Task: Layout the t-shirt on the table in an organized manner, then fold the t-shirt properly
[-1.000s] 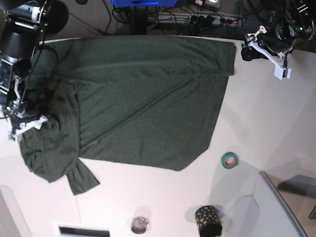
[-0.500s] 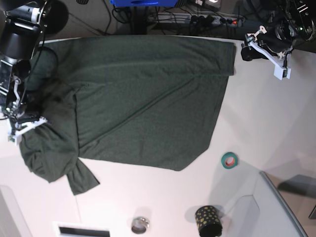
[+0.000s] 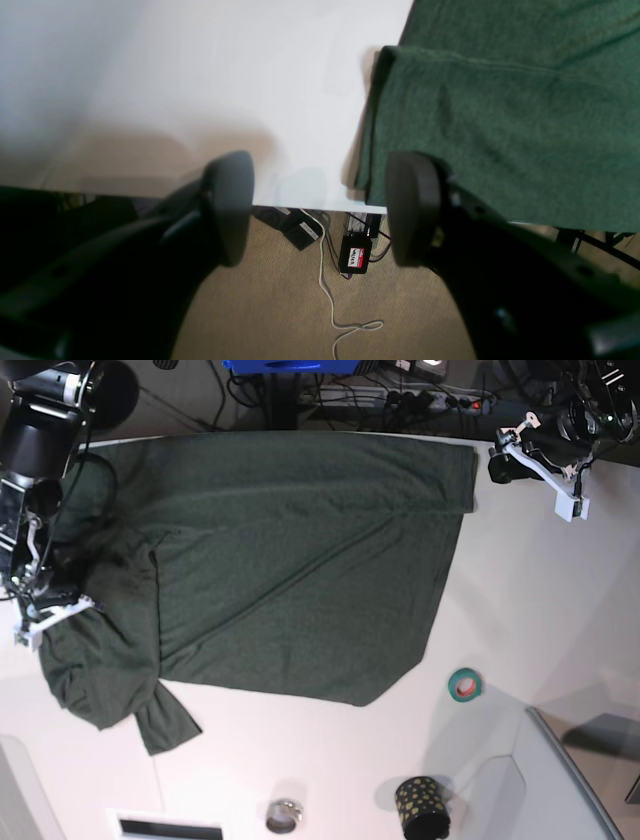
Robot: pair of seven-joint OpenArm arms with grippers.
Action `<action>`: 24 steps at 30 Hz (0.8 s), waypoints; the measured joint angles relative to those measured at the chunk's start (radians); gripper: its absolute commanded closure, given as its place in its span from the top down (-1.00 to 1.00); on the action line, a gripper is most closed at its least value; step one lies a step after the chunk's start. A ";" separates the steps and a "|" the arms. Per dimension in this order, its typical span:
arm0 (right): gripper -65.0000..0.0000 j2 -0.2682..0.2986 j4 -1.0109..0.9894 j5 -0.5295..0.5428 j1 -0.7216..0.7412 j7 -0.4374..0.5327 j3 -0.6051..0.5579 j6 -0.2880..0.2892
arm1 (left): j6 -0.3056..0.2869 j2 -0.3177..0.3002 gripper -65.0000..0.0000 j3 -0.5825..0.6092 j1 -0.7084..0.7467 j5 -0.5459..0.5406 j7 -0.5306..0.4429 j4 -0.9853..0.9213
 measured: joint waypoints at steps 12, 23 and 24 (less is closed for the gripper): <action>0.10 -0.061 0.242 0.000 -0.125 -0.050 -0.008 0.000 | 0.000 -0.002 0.23 -0.003 -0.003 0.000 0.000 0.000; 0.10 -0.053 0.227 0.001 -0.131 -0.050 -0.006 0.000 | 0.000 -0.002 0.23 -0.003 -0.011 0.000 0.000 0.000; 0.10 -0.053 0.213 0.001 -0.128 -0.049 -0.006 0.000 | 0.000 -0.002 0.23 -0.003 -0.011 0.000 0.000 0.000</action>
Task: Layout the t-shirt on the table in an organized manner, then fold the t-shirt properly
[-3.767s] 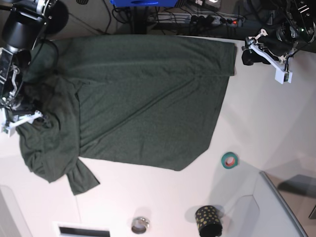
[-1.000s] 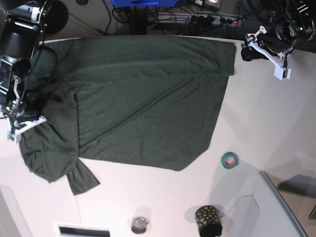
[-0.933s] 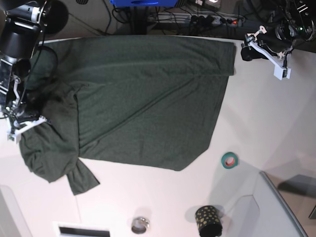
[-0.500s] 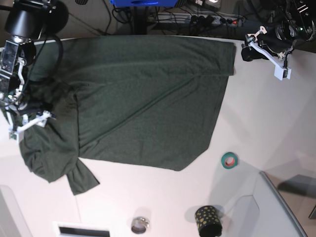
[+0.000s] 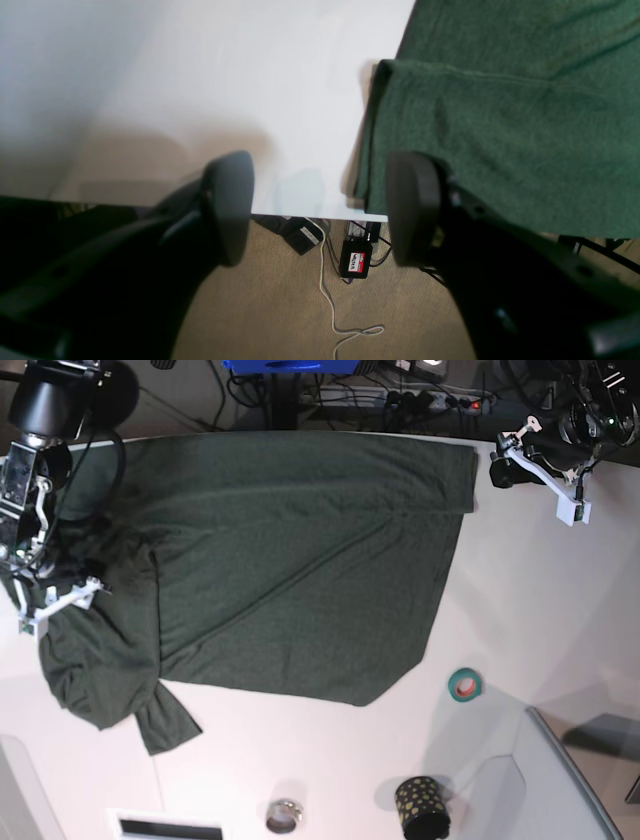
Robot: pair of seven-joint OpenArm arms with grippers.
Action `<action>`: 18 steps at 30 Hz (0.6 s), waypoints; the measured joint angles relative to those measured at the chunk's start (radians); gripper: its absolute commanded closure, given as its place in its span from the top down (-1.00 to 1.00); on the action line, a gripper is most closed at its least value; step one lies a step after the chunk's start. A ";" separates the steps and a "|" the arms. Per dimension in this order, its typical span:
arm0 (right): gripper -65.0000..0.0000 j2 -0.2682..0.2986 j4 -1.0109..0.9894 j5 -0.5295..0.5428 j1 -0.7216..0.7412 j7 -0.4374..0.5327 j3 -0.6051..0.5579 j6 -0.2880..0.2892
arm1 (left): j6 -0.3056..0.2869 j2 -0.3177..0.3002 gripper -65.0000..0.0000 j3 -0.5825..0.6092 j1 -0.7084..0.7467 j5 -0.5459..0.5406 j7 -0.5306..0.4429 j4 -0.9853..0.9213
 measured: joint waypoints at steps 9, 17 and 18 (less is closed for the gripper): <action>0.10 0.002 -0.124 -0.003 0.002 0.048 -0.001 0.000 | 0.000 0.000 0.23 0.000 0.000 0.000 0.000 0.000; 0.09 0.003 -0.123 -0.004 0.003 0.052 -0.001 0.000 | 0.000 0.000 0.23 0.000 0.002 0.000 0.000 0.000; 0.09 0.002 -0.123 -0.004 0.003 0.052 -0.001 0.000 | 0.000 0.000 0.23 0.000 0.003 0.000 0.000 0.000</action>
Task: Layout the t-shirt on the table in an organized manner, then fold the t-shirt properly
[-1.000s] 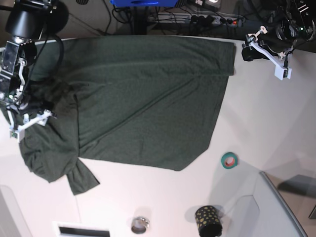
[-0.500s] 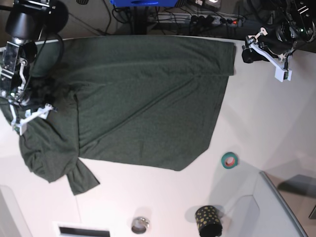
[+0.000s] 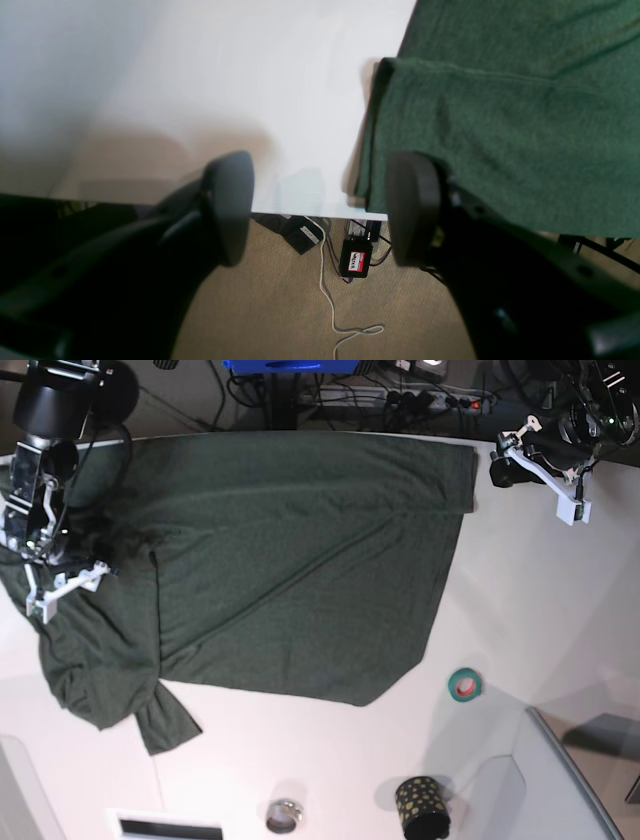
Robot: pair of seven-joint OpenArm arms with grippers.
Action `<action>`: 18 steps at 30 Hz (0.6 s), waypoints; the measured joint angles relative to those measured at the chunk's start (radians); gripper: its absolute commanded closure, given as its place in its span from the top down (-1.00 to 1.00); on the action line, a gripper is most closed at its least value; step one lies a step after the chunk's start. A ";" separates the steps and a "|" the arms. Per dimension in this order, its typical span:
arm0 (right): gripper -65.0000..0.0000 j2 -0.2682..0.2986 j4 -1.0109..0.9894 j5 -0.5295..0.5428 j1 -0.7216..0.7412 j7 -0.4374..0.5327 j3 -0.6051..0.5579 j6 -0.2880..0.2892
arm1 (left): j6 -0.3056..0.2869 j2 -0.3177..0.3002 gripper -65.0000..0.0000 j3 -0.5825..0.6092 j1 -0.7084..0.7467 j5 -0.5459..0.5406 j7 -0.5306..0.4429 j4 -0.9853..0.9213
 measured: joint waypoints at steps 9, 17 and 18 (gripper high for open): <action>-0.38 0.001 0.000 0.000 0.005 0.027 0.000 0.000 | 0.000 0.000 0.23 0.000 0.002 0.000 0.000 0.000; -0.55 0.003 0.003 0.000 0.008 0.038 0.000 0.000 | 0.000 0.000 0.23 0.000 0.003 0.000 0.000 0.000; -0.56 0.003 0.003 0.000 0.008 0.039 0.000 0.000 | 0.000 0.000 0.23 0.000 0.002 0.000 0.000 0.000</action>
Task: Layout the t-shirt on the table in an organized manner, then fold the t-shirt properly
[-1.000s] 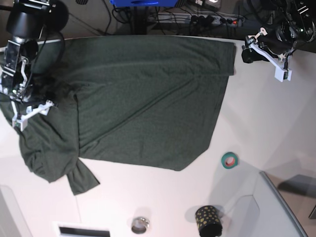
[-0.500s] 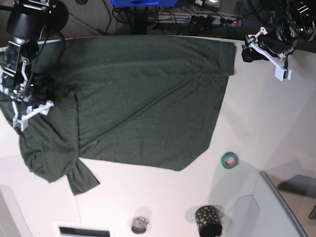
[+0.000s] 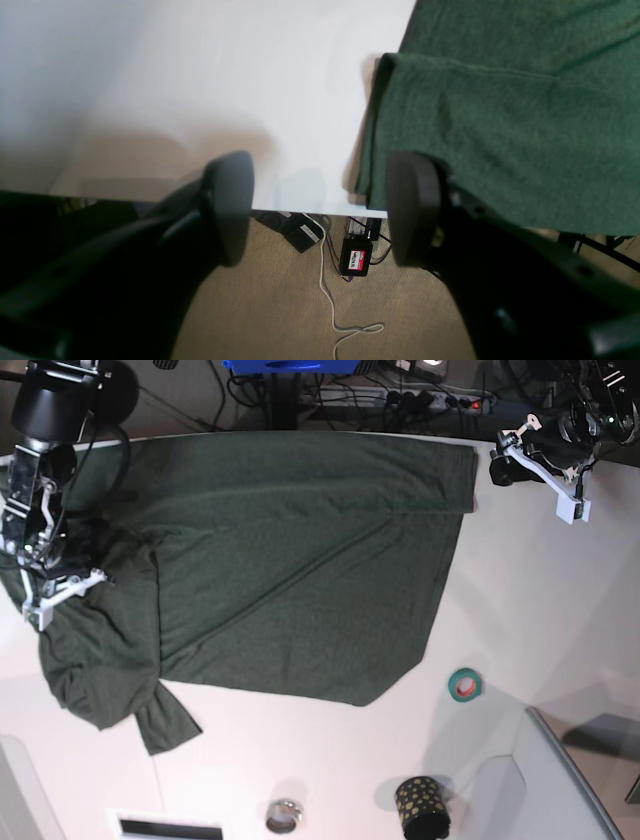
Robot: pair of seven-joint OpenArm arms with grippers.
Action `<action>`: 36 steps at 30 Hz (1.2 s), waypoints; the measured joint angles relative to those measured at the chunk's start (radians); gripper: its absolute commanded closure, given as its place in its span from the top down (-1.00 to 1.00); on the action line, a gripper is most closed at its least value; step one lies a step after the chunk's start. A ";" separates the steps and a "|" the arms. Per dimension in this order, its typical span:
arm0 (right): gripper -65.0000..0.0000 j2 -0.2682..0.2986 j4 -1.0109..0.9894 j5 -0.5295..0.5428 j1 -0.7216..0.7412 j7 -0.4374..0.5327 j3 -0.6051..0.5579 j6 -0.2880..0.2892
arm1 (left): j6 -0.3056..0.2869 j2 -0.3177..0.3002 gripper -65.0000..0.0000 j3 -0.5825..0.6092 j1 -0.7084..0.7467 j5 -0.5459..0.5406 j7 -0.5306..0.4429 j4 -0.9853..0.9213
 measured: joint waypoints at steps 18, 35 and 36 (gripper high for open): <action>-0.54 -0.001 0.098 0.002 -0.009 -0.050 0.003 0.000 | 0.000 0.000 0.23 0.000 0.000 0.000 0.000 0.000; 0.55 0.004 0.058 0.004 0.004 -0.048 0.000 0.000 | 0.000 0.000 0.23 0.000 -0.002 0.000 0.000 0.000; 0.51 0.009 0.039 0.004 0.008 -0.047 -0.002 0.001 | 0.000 0.000 0.23 0.000 -0.002 0.000 0.000 0.000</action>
